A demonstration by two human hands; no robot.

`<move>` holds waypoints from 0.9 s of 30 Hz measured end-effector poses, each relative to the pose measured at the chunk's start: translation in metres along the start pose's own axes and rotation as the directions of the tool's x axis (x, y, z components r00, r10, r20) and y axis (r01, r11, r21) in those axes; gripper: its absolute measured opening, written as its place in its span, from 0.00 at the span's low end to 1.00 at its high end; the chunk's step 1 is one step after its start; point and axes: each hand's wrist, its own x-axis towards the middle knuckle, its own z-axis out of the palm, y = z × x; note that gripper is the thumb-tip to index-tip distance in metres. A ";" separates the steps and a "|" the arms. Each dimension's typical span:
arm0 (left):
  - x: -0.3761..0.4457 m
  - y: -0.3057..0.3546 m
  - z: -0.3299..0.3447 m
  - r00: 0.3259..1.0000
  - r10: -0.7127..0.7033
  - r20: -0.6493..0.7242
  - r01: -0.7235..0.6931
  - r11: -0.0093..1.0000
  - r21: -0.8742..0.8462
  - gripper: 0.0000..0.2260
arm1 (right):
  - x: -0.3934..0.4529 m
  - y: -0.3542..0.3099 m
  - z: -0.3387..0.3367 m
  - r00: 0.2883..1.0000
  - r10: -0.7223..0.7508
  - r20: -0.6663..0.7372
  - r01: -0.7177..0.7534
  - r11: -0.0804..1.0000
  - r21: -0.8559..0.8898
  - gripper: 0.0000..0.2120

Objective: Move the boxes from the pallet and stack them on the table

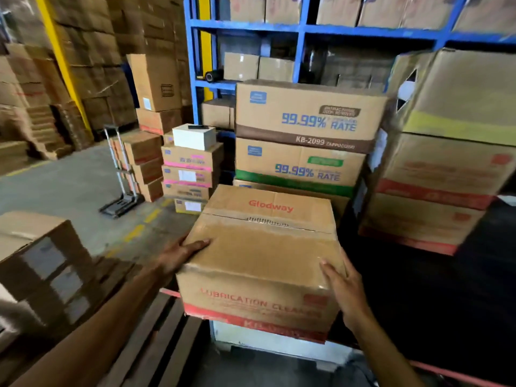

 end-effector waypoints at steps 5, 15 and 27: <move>0.044 -0.009 0.005 0.995 -0.086 -0.041 0.088 0.995 0.040 0.23 | 0.022 0.011 0.019 0.999 0.016 -0.028 -0.016 1.000 -0.018 0.24; 0.128 0.006 -0.005 0.987 -0.018 -0.160 0.040 0.990 0.134 0.28 | 0.092 0.017 0.067 0.996 0.020 -0.088 -0.018 1.000 0.021 0.21; 0.111 0.010 -0.009 0.967 0.140 -0.213 -0.020 0.875 0.484 0.29 | 0.101 0.001 0.076 0.983 -0.083 -0.166 -0.015 0.857 -0.515 0.21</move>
